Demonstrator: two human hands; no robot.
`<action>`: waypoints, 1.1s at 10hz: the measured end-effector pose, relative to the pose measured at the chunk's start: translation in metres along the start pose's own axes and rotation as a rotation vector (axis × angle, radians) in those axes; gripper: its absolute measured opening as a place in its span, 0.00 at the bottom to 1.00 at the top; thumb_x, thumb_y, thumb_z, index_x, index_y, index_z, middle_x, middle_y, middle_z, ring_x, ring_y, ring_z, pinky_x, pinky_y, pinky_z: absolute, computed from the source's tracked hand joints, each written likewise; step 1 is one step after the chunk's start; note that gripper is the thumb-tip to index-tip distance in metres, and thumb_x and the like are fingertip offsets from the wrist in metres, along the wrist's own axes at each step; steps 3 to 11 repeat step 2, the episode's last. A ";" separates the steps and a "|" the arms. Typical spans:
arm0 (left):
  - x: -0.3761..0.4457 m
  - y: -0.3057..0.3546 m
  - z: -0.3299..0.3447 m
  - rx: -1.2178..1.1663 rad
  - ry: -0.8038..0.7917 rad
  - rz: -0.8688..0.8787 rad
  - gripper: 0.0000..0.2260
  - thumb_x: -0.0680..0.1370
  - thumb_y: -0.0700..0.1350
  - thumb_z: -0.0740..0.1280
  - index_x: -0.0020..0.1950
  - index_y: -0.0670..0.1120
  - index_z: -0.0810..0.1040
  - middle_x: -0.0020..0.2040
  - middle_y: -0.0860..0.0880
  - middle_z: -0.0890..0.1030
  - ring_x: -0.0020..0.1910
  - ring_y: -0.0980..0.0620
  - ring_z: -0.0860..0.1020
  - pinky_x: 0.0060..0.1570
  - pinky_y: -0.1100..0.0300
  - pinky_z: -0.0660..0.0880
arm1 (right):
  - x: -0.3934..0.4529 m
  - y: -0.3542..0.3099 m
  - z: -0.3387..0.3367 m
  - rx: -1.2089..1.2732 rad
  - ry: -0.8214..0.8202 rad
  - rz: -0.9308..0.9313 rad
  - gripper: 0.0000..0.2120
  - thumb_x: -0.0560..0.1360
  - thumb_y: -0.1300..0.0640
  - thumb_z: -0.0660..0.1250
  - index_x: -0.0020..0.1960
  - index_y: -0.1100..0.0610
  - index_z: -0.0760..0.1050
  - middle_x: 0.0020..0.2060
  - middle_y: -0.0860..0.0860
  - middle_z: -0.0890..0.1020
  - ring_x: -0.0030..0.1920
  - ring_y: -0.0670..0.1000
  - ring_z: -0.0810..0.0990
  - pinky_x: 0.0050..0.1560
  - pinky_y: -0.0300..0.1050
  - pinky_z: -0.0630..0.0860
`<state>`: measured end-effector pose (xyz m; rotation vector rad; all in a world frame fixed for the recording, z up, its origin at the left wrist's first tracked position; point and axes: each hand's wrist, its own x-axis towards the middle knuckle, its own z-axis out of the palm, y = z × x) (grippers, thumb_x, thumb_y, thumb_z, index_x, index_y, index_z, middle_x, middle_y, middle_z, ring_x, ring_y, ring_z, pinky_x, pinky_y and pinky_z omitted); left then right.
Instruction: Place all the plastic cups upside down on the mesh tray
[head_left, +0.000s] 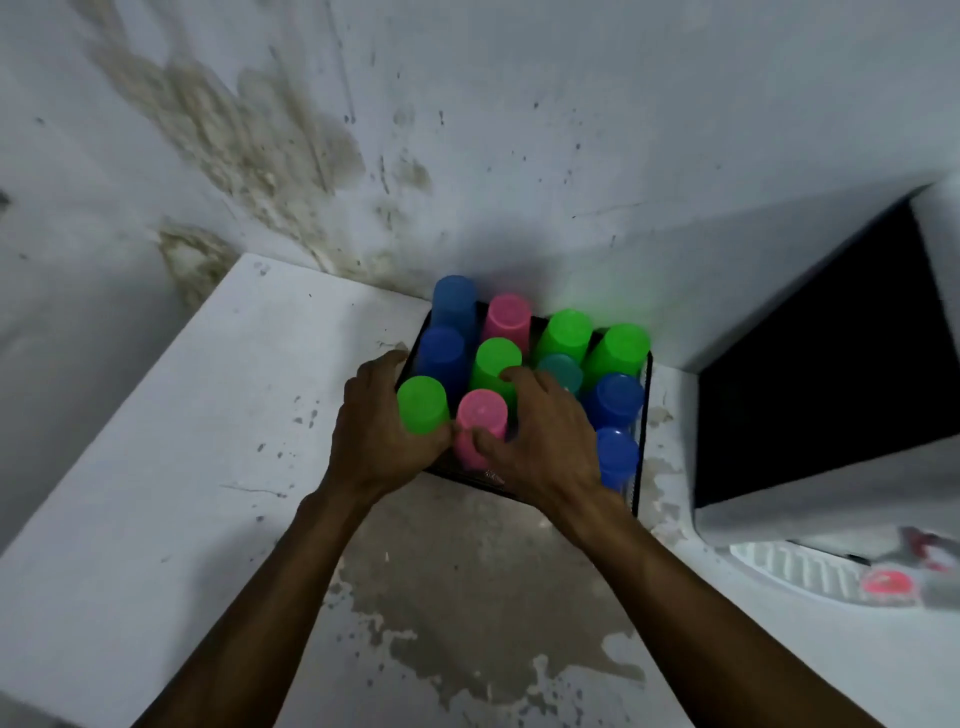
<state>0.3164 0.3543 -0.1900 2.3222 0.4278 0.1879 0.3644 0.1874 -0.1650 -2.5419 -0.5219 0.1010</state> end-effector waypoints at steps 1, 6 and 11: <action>-0.024 0.030 -0.013 -0.018 0.050 0.069 0.45 0.59 0.62 0.71 0.71 0.44 0.64 0.68 0.43 0.71 0.65 0.45 0.70 0.59 0.56 0.68 | -0.027 0.007 -0.030 0.150 0.067 0.031 0.27 0.68 0.47 0.72 0.64 0.55 0.71 0.56 0.54 0.78 0.55 0.55 0.77 0.52 0.50 0.75; -0.052 0.064 -0.022 -0.033 0.084 0.136 0.42 0.61 0.59 0.72 0.70 0.43 0.65 0.67 0.44 0.71 0.64 0.47 0.71 0.56 0.59 0.67 | -0.054 0.018 -0.061 0.269 0.130 0.045 0.27 0.68 0.49 0.73 0.64 0.56 0.71 0.59 0.53 0.78 0.58 0.52 0.76 0.55 0.43 0.72; -0.052 0.064 -0.022 -0.033 0.084 0.136 0.42 0.61 0.59 0.72 0.70 0.43 0.65 0.67 0.44 0.71 0.64 0.47 0.71 0.56 0.59 0.67 | -0.054 0.018 -0.061 0.269 0.130 0.045 0.27 0.68 0.49 0.73 0.64 0.56 0.71 0.59 0.53 0.78 0.58 0.52 0.76 0.55 0.43 0.72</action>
